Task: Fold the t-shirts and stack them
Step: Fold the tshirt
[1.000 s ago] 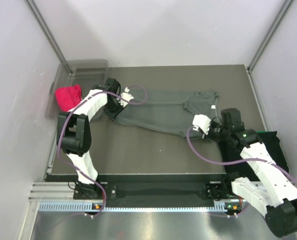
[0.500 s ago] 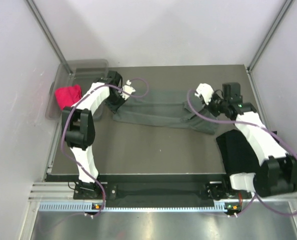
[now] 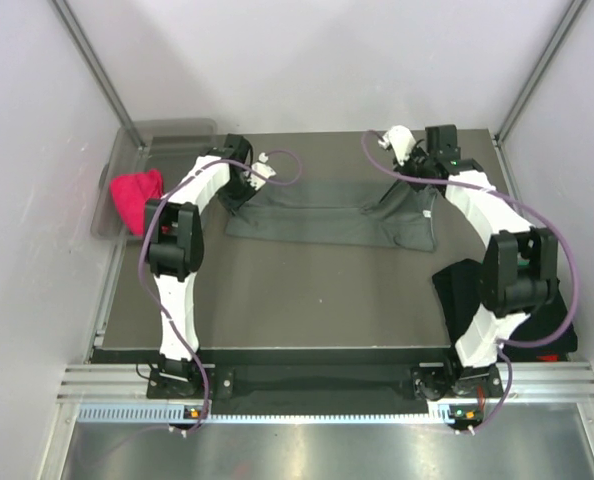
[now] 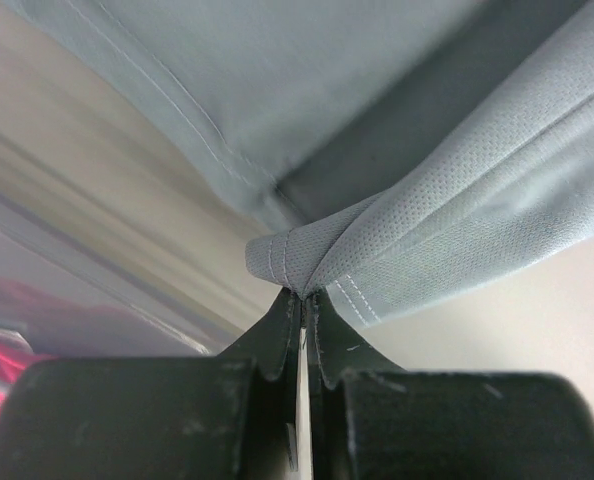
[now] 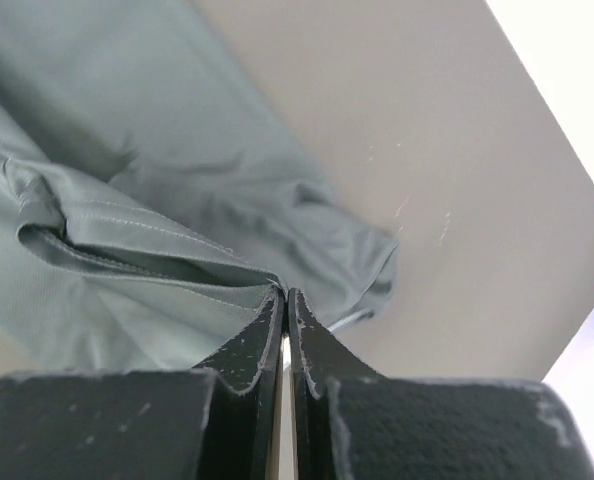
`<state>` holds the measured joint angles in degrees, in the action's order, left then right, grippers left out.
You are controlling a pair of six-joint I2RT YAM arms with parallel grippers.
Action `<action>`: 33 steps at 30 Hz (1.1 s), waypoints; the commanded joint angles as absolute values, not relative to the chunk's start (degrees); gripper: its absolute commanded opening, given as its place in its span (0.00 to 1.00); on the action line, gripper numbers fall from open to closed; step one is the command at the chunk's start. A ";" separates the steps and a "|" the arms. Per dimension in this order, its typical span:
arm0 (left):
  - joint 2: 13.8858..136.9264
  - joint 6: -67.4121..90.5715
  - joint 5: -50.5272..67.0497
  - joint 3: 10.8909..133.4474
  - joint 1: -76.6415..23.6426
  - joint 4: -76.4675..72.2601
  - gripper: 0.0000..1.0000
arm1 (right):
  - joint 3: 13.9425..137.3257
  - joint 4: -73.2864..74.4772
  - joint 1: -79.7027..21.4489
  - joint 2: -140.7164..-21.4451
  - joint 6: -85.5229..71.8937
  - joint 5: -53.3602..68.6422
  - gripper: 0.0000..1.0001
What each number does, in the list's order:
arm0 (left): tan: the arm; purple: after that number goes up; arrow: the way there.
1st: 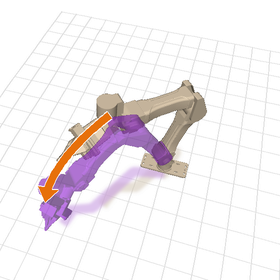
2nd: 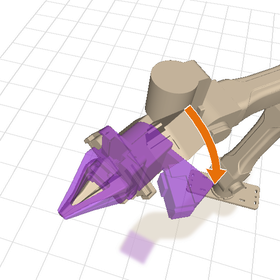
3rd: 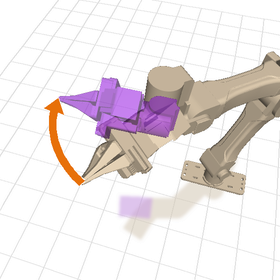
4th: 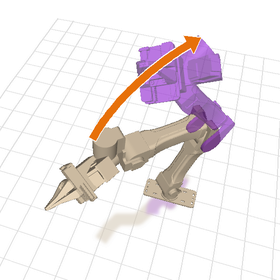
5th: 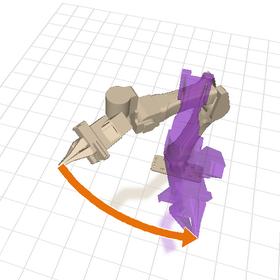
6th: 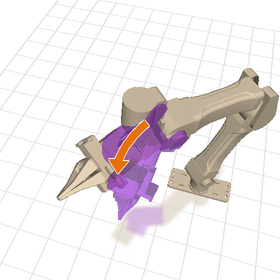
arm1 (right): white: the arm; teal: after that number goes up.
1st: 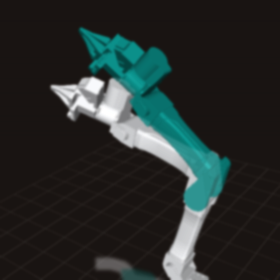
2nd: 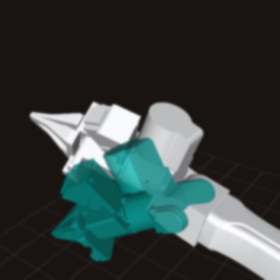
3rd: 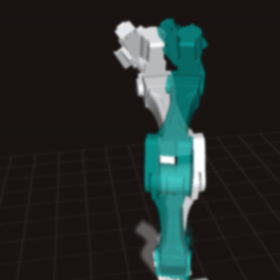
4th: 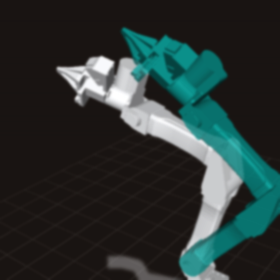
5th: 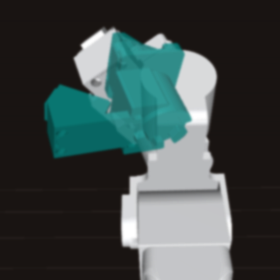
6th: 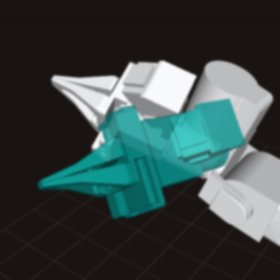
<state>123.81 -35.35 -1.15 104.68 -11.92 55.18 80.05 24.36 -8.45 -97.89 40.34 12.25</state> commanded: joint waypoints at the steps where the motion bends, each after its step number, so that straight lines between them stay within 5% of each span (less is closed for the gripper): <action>1: 126.20 -36.04 -1.93 108.98 -11.69 53.61 0.00 | 87.17 21.62 -8.00 -101.68 37.97 10.81 0.00; 12: 129.20 -32.35 -3.51 114.61 -11.78 47.02 0.09 | 92.99 22.59 -8.09 -110.47 36.04 7.82 0.01; 14: 129.03 -30.95 -5.35 114.61 -11.86 45.80 0.23 | 93.78 21.98 -8.00 -111.18 34.73 6.07 0.10; 15: 128.85 -30.42 -6.23 114.61 -11.87 45.36 0.27 | 93.87 21.45 -8.00 -111.01 33.85 5.28 0.23; 17: 127.19 -28.66 -7.90 114.09 -11.87 43.78 0.37 | 93.61 20.40 -7.91 -109.17 31.56 4.40 0.29; 23: 118.66 -24.87 -6.60 109.26 -12.65 42.20 0.38 | 87.90 18.98 -7.82 -101.44 29.36 8.34 0.39; 33: 123.65 -24.26 -3.70 105.56 -15.82 45.07 0.29 | 85.60 27.76 -8.79 -107.04 31.11 17.22 0.25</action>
<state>121.12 -25.58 -5.45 106.39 -15.79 43.24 85.82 24.80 -8.47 -105.06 30.85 14.24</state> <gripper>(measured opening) 0.298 0.256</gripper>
